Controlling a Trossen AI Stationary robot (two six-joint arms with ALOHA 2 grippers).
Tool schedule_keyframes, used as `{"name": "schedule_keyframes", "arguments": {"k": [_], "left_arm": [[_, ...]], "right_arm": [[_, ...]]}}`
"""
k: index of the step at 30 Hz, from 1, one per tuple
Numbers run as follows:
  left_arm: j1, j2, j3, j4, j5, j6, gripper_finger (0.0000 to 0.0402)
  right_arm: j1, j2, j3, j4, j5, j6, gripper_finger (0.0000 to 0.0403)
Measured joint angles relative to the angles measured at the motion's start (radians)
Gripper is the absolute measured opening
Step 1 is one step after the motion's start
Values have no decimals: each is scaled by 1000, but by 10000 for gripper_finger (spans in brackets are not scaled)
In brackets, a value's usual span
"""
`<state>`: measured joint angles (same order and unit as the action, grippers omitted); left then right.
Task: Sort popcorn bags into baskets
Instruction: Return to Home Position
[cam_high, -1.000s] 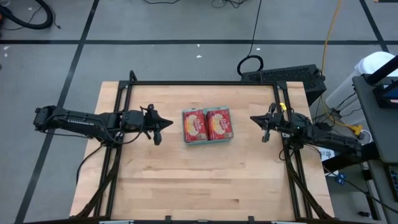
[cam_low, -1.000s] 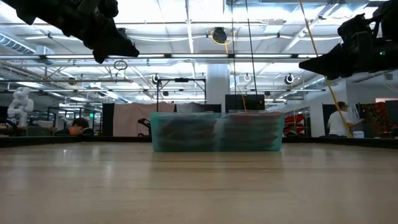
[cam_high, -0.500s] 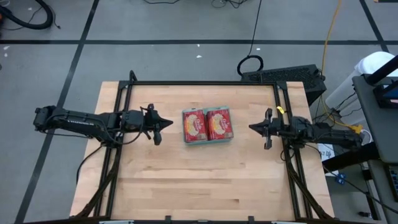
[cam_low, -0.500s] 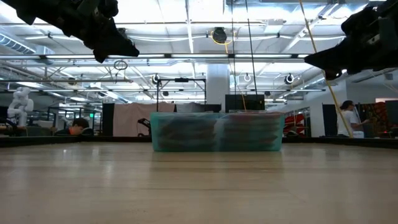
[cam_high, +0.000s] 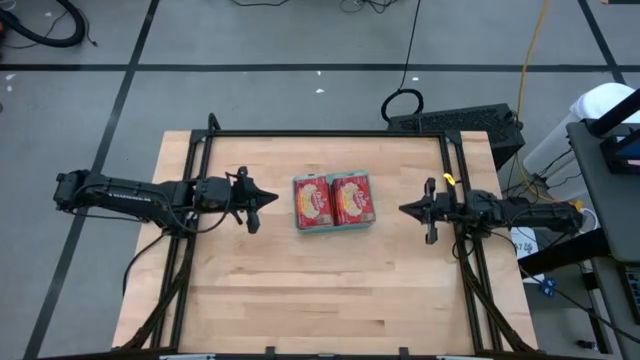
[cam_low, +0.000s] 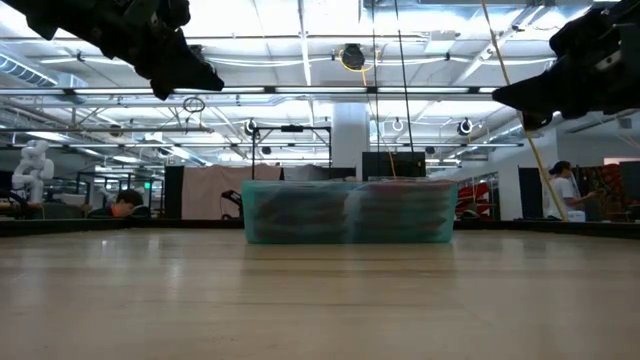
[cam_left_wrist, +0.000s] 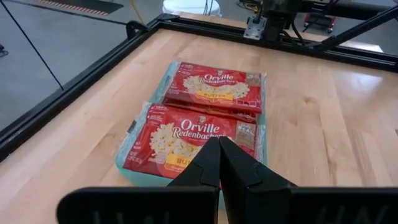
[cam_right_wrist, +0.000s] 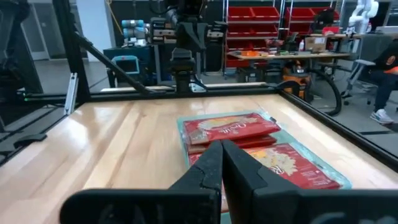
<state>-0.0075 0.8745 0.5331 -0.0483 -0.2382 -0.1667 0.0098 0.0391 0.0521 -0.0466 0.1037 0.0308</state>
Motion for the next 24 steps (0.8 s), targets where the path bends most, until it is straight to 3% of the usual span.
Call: {"name": "schedule_keyframes", "arguments": {"k": [5,13,17,24], "left_arm": [[0,0,0,0,0,15,1],[0,-14,0,1,4,14,2],[0,-46,0,0,6,14,2],[0,-95,1,-6,6,38,2]], "right_arm": [[21,-1,-36,82,39,-20,0],[22,13,-37,77,14,-54,0],[21,-12,-37,87,57,-108,0],[16,-30,-37,82,21,-95,0]]}}
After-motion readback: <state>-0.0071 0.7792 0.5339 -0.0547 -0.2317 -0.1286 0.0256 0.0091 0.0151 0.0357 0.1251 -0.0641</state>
